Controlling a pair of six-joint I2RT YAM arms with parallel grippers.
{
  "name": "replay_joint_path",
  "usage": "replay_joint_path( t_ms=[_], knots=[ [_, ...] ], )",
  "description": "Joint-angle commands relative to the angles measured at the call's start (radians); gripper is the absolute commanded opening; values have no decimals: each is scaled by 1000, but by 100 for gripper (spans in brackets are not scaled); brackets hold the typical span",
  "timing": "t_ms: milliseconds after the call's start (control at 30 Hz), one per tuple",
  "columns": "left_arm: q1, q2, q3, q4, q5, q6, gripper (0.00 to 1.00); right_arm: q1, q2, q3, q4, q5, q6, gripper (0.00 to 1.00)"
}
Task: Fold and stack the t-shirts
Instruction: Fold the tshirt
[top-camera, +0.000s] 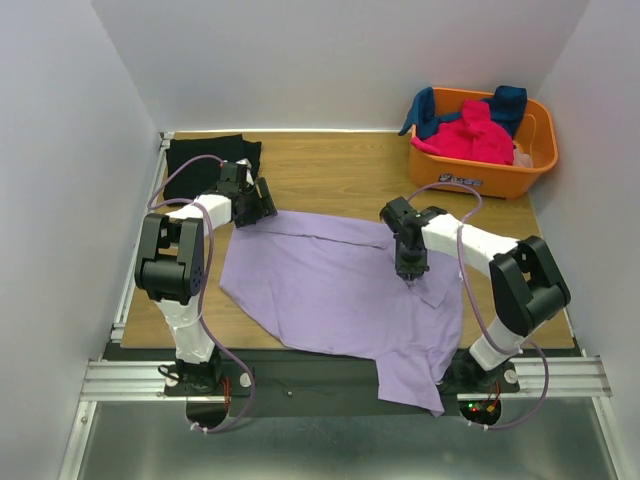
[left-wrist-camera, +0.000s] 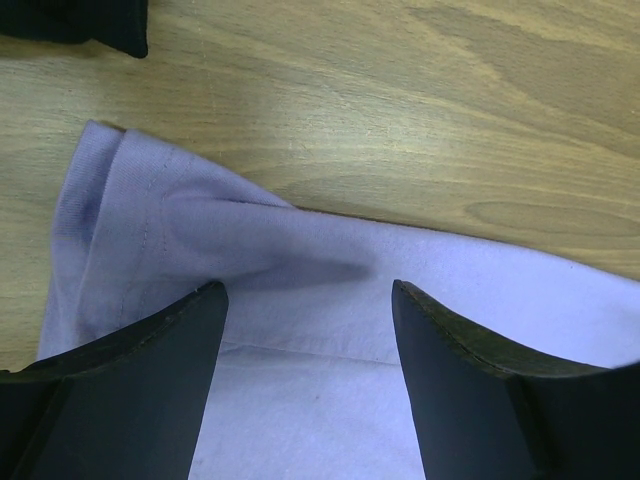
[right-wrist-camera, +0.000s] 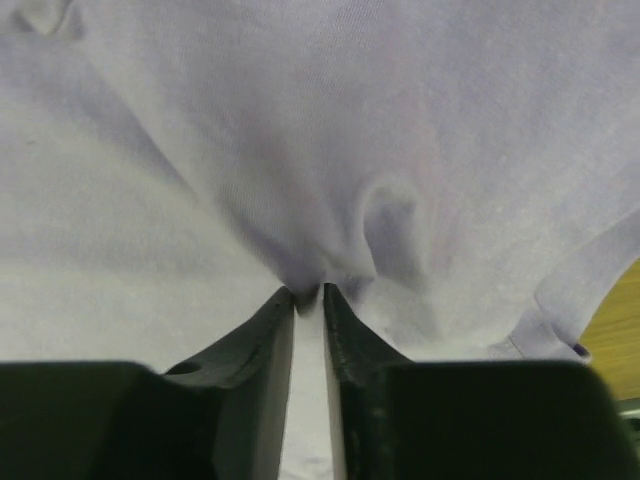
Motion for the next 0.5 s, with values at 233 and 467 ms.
replay_joint_path(
  t_ms=[233,467],
  knots=[
    [19,45,-16,-59,-25,20,80,1,-50,12,-18,-28,8,11],
    [20,43,-17,-57,-25,21,80,1,-32,39,10,-46,12,26]
  ],
)
